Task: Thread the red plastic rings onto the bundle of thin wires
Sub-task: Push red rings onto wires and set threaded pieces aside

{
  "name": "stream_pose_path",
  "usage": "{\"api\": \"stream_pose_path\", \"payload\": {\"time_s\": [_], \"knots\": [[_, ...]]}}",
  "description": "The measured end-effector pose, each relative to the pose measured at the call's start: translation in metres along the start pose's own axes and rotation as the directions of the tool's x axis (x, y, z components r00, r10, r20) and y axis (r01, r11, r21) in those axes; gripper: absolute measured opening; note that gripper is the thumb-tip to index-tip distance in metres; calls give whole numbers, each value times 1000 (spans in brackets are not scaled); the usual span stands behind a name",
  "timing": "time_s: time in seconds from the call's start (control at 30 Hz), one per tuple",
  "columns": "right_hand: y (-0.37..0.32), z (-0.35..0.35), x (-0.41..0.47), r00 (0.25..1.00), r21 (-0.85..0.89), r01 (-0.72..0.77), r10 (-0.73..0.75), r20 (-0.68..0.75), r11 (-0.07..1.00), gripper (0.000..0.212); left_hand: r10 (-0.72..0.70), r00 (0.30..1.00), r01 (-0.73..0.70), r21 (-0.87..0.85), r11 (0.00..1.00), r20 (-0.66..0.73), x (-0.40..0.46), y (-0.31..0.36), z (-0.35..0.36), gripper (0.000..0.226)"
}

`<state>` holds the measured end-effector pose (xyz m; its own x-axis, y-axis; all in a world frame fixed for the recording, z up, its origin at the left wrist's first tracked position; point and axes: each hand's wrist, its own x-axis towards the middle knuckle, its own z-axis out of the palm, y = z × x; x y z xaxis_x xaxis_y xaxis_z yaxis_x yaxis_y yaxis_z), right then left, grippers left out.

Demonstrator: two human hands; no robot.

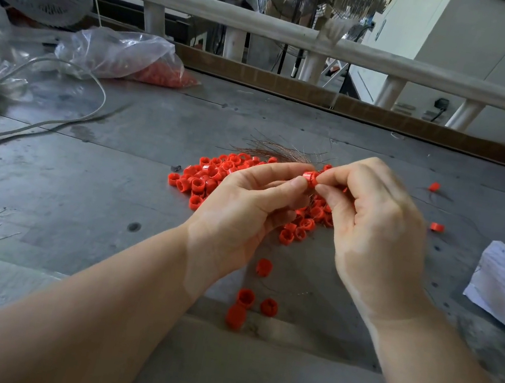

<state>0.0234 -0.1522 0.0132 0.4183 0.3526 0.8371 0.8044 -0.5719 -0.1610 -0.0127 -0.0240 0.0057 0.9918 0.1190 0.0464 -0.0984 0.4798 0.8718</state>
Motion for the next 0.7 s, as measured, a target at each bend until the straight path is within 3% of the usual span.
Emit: {"api": "stream_pose_path", "payload": {"time_s": [0.47, 0.57, 0.7], "knots": [[0, -1, 2, 996, 181, -93, 89, 31, 979, 3, -33, 999, 33, -59, 998, 2, 0, 2, 0, 15], [-2, 0, 3, 976, 326, -218, 214, 49, 920, 6, -46, 999, 47, -63, 997, 5, 0, 3, 0, 16], [0, 1, 5, 904, 493, -418, 399, 150, 763, 18, -56, 998, 57, -65, 996, 6, 0, 3, 0, 15]]}}
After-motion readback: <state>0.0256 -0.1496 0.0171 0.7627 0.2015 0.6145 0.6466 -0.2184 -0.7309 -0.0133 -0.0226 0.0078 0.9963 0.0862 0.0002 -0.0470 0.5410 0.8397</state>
